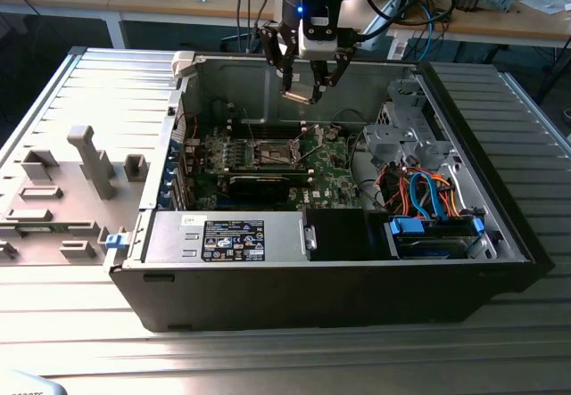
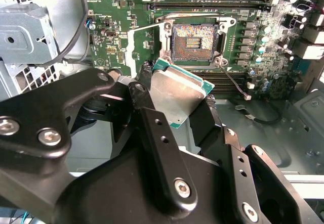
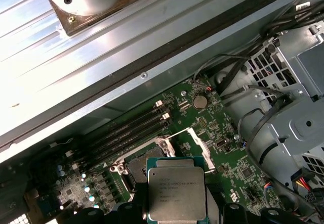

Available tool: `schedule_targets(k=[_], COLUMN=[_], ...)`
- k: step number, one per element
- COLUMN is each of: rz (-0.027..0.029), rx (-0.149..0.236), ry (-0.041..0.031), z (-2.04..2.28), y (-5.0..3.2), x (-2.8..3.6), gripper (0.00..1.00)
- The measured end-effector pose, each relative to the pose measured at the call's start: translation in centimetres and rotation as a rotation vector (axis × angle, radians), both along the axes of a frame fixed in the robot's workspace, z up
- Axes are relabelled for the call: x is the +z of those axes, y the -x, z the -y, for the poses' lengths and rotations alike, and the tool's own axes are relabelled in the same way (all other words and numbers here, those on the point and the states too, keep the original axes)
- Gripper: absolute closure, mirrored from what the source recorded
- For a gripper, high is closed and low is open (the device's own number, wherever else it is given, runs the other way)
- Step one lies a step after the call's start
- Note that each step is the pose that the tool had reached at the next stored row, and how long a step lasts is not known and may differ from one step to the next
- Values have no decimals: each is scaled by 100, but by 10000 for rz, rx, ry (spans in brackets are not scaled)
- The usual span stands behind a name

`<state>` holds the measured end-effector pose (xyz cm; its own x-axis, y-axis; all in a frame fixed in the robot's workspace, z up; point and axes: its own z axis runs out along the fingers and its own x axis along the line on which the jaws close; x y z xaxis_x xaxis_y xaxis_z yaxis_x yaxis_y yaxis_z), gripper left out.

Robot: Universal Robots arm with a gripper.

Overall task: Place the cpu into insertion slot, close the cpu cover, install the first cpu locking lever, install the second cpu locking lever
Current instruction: 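Place the cpu into insertion slot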

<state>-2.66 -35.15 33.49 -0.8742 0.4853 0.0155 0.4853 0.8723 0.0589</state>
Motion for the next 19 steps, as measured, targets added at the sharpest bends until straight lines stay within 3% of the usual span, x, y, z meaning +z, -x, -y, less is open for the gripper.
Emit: schedule_targets(k=[19], rz=[0], rx=[-130], ry=[1], z=[0], y=[0], x=[-1], gripper=[45])
